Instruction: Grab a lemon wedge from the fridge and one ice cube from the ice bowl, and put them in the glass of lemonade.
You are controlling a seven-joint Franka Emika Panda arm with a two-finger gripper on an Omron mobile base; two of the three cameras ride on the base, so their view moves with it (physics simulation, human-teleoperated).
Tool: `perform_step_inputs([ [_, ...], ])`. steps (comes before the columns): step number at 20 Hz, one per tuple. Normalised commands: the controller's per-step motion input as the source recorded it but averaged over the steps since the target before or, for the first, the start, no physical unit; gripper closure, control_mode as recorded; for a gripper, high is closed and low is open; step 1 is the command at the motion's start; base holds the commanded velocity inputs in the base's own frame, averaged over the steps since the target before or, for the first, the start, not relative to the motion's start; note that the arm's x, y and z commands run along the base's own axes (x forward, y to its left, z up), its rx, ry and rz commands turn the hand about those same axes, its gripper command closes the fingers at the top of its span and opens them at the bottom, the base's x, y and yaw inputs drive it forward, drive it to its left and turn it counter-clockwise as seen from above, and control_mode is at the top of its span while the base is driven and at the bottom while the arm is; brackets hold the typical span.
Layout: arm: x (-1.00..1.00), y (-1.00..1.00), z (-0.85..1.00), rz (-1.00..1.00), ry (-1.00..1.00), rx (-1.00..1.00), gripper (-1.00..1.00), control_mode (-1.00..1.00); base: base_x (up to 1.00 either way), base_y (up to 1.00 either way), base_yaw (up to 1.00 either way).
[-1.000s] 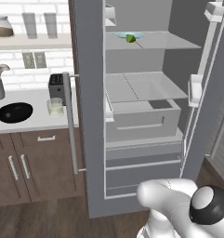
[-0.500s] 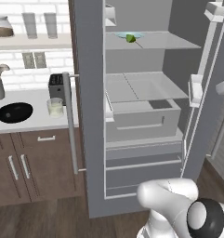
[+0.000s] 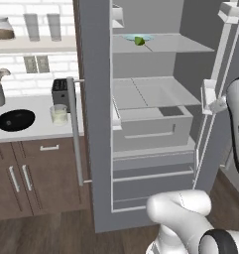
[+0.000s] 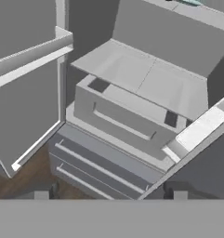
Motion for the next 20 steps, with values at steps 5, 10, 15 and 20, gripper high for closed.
perform_step_inputs([
  [5,0.81,0.19,-0.05,0.09,0.29,-0.23,-1.0,-1.0,0.0,0.0,0.0],
  [10,1.0,-0.06,0.0,0.0,0.38,-0.14,-1.0,-1.0,0.0,0.0,0.0],
  [15,0.95,-0.51,-0.01,0.0,0.15,-0.06,-1.0,-1.0,0.0,0.0,0.0],
  [20,0.95,-0.77,-0.06,0.0,0.06,-0.04,-1.0,-1.0,0.0,0.0,0.0],
])
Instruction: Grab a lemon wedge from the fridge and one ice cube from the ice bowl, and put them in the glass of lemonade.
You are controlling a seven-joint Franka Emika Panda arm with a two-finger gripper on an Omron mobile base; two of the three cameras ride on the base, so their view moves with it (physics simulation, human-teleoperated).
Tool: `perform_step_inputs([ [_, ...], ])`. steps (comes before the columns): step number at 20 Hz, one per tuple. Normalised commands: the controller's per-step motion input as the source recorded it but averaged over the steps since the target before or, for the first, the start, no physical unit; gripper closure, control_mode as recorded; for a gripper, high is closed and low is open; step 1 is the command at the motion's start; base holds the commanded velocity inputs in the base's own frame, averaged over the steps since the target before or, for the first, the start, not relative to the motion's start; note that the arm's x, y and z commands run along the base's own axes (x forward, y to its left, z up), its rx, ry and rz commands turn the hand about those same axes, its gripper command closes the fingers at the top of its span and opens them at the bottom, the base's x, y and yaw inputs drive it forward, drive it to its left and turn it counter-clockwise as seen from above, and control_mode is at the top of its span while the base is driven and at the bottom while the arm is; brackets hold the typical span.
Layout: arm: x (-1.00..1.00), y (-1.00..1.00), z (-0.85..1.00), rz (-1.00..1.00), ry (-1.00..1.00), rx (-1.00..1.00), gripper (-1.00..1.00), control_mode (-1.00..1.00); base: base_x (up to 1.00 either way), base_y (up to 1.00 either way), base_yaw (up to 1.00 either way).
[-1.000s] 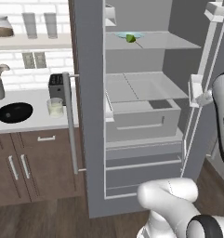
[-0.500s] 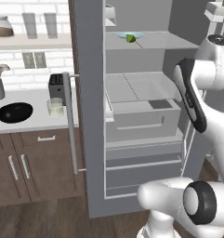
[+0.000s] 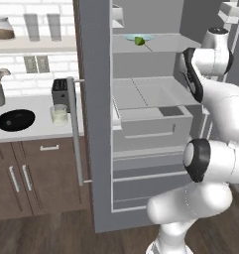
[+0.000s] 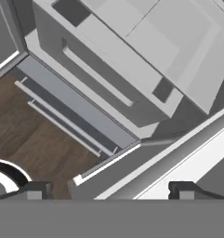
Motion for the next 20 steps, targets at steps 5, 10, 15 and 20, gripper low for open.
perform_step_inputs([
  [5,0.32,-0.99,-0.25,-0.09,0.01,-0.11,-1.0,-1.0,0.0,0.0,0.0],
  [10,-0.33,-1.0,-0.22,-0.21,0.0,-0.14,-1.0,-1.0,0.0,0.0,0.0],
  [15,-0.66,-1.0,-0.04,-0.16,-0.05,-0.12,-1.0,-1.0,0.0,0.0,0.0],
  [20,-0.8,0.28,0.61,0.0,-0.3,-0.02,-1.0,-1.0,0.0,0.0,0.0],
])
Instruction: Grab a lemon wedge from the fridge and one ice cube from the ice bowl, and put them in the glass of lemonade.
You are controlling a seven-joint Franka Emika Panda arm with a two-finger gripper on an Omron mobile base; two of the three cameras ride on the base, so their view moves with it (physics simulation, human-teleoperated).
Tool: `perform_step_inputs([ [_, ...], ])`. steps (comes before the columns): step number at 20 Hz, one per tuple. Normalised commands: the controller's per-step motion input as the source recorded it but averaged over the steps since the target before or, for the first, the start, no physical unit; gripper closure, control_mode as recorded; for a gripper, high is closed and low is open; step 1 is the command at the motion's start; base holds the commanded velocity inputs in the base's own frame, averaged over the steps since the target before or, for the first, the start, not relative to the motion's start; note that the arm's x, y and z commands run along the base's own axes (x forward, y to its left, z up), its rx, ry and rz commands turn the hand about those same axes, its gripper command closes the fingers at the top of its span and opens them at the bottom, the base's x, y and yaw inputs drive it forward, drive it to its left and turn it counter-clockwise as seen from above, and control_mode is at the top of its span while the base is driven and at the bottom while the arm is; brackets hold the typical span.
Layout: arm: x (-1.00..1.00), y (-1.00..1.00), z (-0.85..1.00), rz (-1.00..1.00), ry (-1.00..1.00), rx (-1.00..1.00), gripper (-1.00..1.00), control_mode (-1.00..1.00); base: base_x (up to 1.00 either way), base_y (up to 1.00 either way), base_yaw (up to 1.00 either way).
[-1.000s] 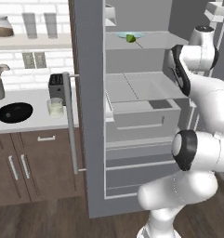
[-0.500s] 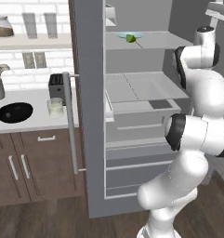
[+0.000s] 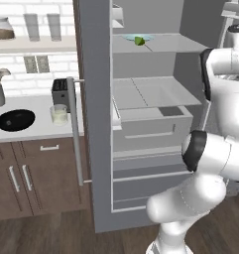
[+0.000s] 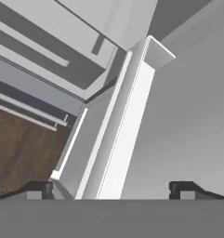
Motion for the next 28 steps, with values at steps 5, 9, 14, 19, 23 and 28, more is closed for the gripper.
perform_step_inputs([
  [5,-0.76,1.0,0.09,0.0,-0.31,0.04,-1.0,-1.0,0.0,0.0,0.0],
  [9,-0.54,1.0,-0.48,0.0,-0.19,0.21,-1.0,-1.0,0.0,0.0,0.0],
  [14,-0.6,1.0,-0.63,0.0,-0.19,0.31,-1.0,-1.0,0.0,0.0,0.0],
  [19,-0.48,0.99,-0.11,0.0,-0.06,0.24,-1.0,-1.0,0.0,0.0,0.0],
  [23,-0.63,0.65,0.09,0.01,-0.13,0.03,-1.0,-1.0,0.0,0.0,0.0],
  [28,-0.74,0.18,0.11,0.0,-0.28,0.0,-1.0,-1.0,0.0,0.0,0.0],
])
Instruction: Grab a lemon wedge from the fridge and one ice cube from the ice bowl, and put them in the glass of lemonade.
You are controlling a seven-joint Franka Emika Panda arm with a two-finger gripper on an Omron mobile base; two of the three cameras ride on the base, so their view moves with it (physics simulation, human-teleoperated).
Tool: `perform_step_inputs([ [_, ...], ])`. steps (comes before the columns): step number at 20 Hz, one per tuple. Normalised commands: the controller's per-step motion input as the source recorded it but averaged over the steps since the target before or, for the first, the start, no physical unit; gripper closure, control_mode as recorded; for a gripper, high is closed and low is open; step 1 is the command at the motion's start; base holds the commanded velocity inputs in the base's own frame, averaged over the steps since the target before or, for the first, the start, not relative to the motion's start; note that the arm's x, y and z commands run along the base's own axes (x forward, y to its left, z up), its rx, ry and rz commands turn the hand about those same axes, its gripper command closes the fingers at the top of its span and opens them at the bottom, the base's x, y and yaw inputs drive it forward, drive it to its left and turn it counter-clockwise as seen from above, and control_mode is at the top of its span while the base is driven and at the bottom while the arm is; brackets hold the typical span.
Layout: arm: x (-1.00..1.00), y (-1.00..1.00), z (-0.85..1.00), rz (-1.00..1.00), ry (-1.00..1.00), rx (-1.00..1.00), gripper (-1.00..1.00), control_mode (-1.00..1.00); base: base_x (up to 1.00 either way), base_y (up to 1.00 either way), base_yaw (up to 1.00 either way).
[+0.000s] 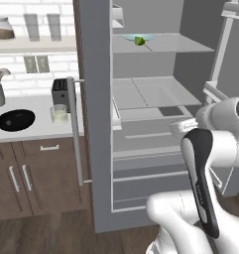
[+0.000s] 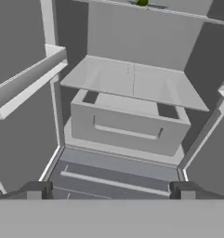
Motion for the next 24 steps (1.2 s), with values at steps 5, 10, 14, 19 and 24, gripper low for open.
perform_step_inputs([
  [5,-0.62,0.0,0.05,0.0,-0.27,0.01,-1.0,-1.0,0.0,0.0,0.0],
  [10,0.01,0.0,0.22,-0.05,-0.06,0.0,-1.0,-1.0,0.0,0.0,0.0],
  [14,0.19,0.01,0.02,-0.03,0.0,0.0,-1.0,-1.0,0.0,0.0,0.0],
  [19,0.07,0.01,-0.01,0.0,-0.02,0.0,-1.0,1.0,0.0,0.0,0.0],
  [24,0.0,0.0,0.0,0.0,0.0,0.0,-1.0,1.0,0.02,-0.16,0.0],
])
